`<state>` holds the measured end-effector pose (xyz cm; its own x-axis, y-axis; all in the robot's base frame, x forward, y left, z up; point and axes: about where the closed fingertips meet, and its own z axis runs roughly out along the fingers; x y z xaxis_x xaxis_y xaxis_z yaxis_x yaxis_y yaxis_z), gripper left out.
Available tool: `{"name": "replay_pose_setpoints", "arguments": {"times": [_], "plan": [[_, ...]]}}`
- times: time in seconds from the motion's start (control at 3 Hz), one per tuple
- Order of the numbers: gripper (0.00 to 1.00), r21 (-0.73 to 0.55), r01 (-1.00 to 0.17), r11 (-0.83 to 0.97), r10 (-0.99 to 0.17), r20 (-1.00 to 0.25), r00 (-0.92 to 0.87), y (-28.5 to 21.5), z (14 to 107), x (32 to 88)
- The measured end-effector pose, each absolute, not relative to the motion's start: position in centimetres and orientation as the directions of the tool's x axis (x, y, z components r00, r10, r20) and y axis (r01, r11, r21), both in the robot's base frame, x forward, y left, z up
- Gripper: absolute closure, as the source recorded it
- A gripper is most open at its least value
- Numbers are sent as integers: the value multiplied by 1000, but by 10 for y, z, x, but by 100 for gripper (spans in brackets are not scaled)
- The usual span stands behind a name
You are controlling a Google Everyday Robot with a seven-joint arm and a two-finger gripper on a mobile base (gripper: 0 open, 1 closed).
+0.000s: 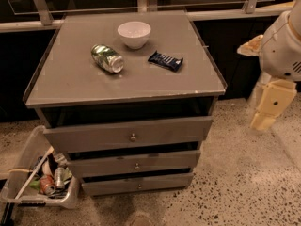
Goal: Open top drawer
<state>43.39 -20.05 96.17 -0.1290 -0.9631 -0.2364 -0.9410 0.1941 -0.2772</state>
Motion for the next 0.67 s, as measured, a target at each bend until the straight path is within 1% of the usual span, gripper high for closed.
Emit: {"name": "replay_pose_setpoints", "arguments": {"times": [0.67], "plan": [[0,-354,-935,35,-937,-336,93,-176,908,427]]}}
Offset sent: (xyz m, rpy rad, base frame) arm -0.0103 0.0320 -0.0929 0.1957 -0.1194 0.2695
